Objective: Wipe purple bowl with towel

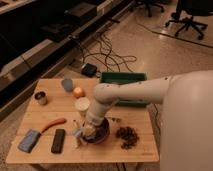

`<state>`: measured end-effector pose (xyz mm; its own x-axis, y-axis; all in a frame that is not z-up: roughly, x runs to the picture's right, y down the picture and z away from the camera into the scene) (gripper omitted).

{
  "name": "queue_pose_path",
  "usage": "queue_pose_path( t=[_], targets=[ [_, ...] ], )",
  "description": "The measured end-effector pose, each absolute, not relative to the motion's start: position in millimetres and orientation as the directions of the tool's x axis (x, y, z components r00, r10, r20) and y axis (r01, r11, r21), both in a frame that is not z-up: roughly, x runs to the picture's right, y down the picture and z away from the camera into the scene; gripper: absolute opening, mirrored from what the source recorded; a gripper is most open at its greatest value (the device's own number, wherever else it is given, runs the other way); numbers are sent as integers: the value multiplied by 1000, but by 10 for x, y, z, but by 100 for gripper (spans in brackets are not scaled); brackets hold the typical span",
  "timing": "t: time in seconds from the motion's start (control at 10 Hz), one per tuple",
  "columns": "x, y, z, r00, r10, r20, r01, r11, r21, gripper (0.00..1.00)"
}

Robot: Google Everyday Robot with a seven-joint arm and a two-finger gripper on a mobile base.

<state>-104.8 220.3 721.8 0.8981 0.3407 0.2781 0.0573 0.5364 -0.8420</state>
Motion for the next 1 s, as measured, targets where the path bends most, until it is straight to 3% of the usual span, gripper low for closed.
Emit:
queue_pose_path(
  t=[0.6,1.0],
  targets=[
    [-337,2509,6796,920,337,199,-7,523,-852,0],
    [-202,2357,6819,923,347,168,-49,539,-841,0]
  ],
)
